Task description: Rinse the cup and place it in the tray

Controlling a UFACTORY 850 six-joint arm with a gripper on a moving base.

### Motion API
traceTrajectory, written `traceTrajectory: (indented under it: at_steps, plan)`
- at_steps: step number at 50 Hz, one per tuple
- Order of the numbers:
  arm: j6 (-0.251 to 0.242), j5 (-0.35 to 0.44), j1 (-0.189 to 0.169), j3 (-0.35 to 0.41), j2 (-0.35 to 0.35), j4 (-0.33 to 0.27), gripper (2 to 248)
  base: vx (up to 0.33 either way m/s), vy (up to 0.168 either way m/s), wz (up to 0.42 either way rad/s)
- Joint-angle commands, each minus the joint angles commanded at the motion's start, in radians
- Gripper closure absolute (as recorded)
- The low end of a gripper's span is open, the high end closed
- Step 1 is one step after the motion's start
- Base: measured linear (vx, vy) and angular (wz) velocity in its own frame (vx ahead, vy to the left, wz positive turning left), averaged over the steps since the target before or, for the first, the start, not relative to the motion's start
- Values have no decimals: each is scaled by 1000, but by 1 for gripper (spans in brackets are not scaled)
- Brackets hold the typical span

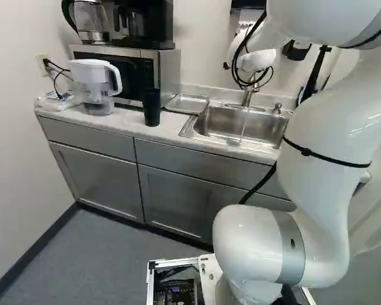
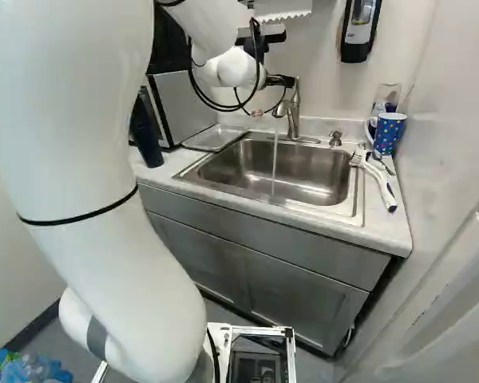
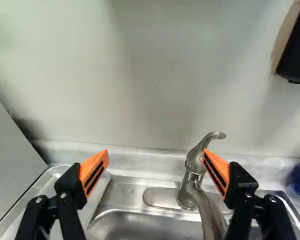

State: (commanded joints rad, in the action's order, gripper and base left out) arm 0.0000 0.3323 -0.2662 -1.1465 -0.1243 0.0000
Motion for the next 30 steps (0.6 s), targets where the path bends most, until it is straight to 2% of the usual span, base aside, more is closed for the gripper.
traceTrajectory:
  at_steps: [30]
  plan:
    - [0, 0, 56, 139, 135, 0, 3, 0, 0, 0]
